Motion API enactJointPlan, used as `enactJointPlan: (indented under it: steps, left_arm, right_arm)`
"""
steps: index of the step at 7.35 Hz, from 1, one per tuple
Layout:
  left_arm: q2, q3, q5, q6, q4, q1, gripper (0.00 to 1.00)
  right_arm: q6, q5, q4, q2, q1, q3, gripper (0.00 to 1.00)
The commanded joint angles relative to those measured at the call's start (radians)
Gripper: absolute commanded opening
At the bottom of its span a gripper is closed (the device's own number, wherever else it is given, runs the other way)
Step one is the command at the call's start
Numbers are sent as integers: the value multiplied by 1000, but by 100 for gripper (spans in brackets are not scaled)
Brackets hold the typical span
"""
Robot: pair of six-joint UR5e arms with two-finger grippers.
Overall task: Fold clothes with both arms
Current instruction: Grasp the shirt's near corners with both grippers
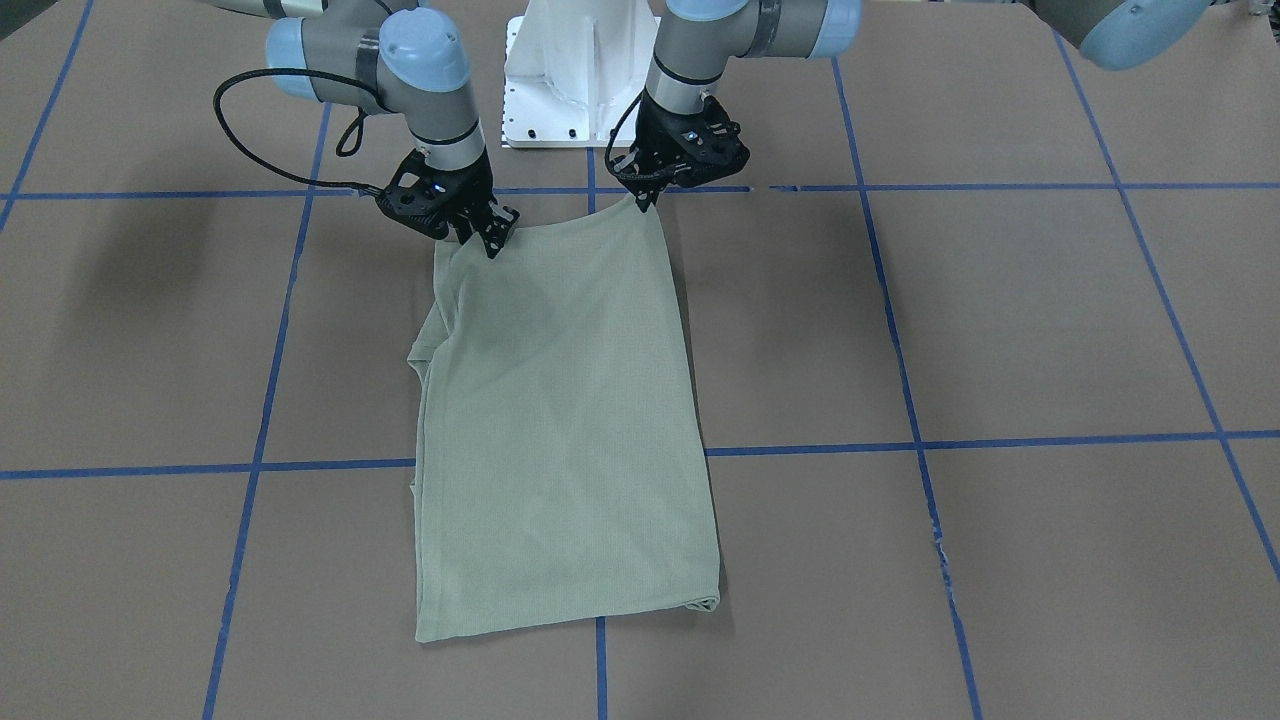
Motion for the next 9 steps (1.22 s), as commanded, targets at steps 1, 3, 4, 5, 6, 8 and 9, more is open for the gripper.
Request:
enactJointPlan:
  steps: [1,3,4,5,6,8,9]
  left_arm:
    - [0,0,0,0,0,0,0]
    - [0,0,1,0,-2,0,0]
    - [0,0,1,0,0,0,0]
    - [0,0,1,0,-2,0,0]
    - [0,0,1,0,-2,0,0]
    - [0,0,1,-11,-2,0,0]
    - [-2,0,1,-11,-2,0,0]
  right_arm:
    - [0,0,0,1,1,0,59]
    - [1,0,0,4,1,3,100]
    - [3,0,0,2,-1,-1,100]
    - [1,0,-2,-1,-2,-4,100]
    - [3,-3,-2,-2,-10,-7,100]
    - [1,-1,-2,-4,-11,-10,100]
    - [3,-3,-2,-7,-14,-10,100]
